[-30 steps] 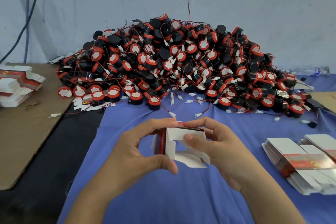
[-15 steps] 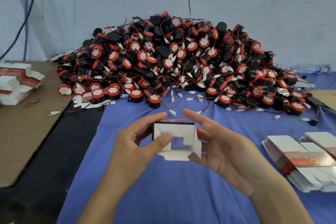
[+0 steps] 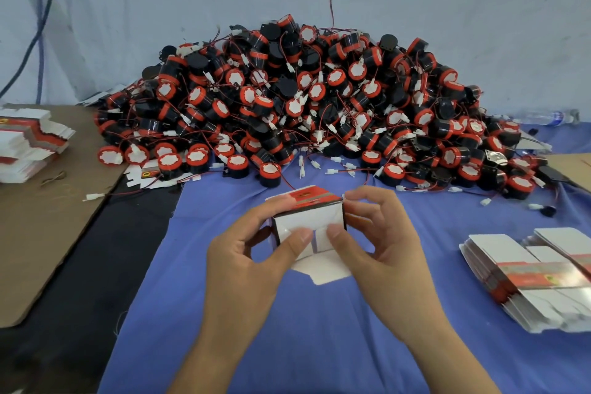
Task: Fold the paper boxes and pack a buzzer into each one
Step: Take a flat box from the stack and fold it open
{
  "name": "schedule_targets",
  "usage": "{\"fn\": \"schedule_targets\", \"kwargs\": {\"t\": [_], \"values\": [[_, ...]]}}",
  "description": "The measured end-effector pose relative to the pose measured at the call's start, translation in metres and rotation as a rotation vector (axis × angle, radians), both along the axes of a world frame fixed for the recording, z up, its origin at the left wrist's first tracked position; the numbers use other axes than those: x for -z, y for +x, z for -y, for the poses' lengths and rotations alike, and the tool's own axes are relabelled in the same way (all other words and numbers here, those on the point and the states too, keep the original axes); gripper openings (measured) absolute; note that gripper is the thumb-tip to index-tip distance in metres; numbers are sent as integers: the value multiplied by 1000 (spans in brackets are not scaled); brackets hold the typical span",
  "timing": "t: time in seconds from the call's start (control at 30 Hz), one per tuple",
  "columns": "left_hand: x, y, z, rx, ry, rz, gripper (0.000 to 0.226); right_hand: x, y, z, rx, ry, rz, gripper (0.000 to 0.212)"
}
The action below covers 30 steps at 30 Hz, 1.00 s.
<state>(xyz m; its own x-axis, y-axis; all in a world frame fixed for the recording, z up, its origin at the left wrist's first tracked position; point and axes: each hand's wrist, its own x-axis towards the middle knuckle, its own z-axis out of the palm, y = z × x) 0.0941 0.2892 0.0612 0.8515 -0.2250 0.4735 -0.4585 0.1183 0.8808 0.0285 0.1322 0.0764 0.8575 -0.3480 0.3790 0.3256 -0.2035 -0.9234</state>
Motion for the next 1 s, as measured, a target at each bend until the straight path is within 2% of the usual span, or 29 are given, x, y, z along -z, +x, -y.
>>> {"fn": "schedule_targets", "kwargs": {"t": [0.1,0.17,0.23,0.33,0.4,0.47,0.53,0.63,0.7,0.87,1.0], "values": [[0,0,-1,-25,-55,-71,35,1,-6,3,-36,-99,-30,5],[-1,1,-3,-50,-88,-99,34,-1,-12,6,-106,-146,-87,29],[-2,-1,-3,-59,-115,-116,33,-1,-16,6,-195,-114,-80,39],[-5,-6,0,-51,-140,-101,30,2,-14,0,-124,-111,10,34],[-8,-11,2,-21,-123,-55,27,4,-12,-6,-39,-11,56,30],[-12,-15,4,47,-141,-26,18,3,-11,-12,7,92,51,42],[-13,-19,5,138,-174,-8,23,1,-11,-15,49,128,38,51],[-12,-24,8,140,-164,45,23,0,-9,-22,93,159,20,49],[-8,-28,12,139,-203,30,37,0,-9,-28,116,169,11,46],[-2,-36,24,61,-318,-48,46,-5,-8,-41,118,304,24,43],[-2,-40,30,-5,-355,-72,52,-10,-7,-50,125,409,42,51]]}}
